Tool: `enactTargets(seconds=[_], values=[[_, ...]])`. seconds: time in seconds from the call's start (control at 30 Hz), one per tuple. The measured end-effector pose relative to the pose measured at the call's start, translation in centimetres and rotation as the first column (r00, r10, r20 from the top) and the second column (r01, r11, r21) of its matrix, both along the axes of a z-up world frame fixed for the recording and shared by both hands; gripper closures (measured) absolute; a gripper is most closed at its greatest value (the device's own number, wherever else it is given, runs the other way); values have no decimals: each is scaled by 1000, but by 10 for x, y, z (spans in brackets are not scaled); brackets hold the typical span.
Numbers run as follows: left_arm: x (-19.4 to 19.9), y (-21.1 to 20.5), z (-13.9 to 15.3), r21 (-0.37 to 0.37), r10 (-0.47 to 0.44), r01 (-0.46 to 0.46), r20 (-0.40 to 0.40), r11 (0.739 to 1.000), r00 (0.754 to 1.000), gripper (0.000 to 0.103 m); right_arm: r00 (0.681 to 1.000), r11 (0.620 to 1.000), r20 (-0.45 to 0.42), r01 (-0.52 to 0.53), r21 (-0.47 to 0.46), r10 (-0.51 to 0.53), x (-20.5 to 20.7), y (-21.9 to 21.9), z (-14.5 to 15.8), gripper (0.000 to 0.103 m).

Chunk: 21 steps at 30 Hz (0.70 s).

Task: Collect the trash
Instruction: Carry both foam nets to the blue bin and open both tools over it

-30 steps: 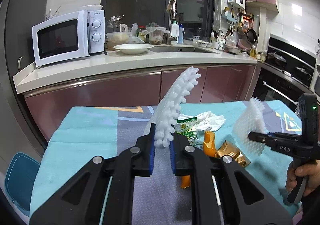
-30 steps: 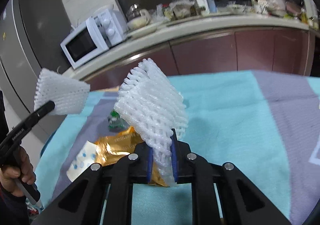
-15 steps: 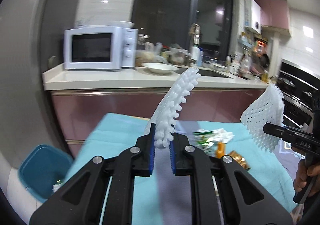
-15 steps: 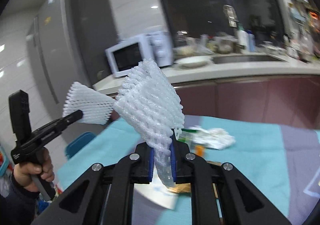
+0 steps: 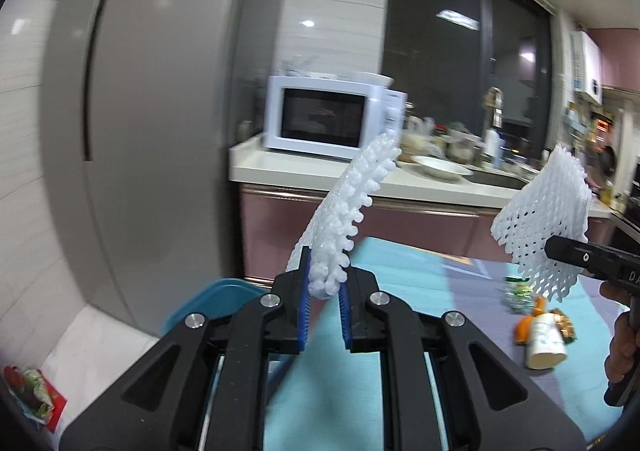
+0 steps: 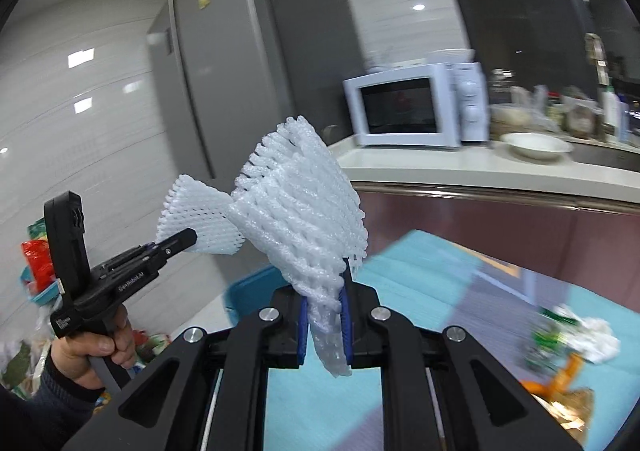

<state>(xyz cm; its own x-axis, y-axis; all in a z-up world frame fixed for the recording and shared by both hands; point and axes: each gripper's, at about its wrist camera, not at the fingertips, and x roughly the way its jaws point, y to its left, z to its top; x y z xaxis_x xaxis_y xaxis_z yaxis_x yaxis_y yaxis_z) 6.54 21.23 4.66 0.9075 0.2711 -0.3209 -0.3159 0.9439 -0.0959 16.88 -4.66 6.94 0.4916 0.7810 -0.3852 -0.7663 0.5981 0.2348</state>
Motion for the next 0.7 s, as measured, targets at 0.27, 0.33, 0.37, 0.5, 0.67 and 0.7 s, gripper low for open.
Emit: enactTargets(seconds=[0.27,0.33,0.37,0.5,0.67,0.7], values=[[-31,59,3,32,101,-101,2,994,995,91,991,990,-12,-137,-40,136,10,103,5,91],[-37,73,1,27,120,-120,2,992,993,91,988,985,-14,-157,-66,156,14,129,0,91],[-38,79,-2,24,133,-133,-5,991,991,91,987,984,-19,-162,-75,161,17,138,-3,91],[-32,103,-19,4,167,-167,-45,986,985,91,984,974,-28,-179,-140,176,26,186,-22,91],[-9,130,-49,-39,179,-185,-115,982,977,91,982,962,-69,-185,-203,175,41,226,-53,91],[-4,136,-57,-51,184,-192,-131,980,974,91,982,959,-81,-186,-216,172,44,233,-59,91]])
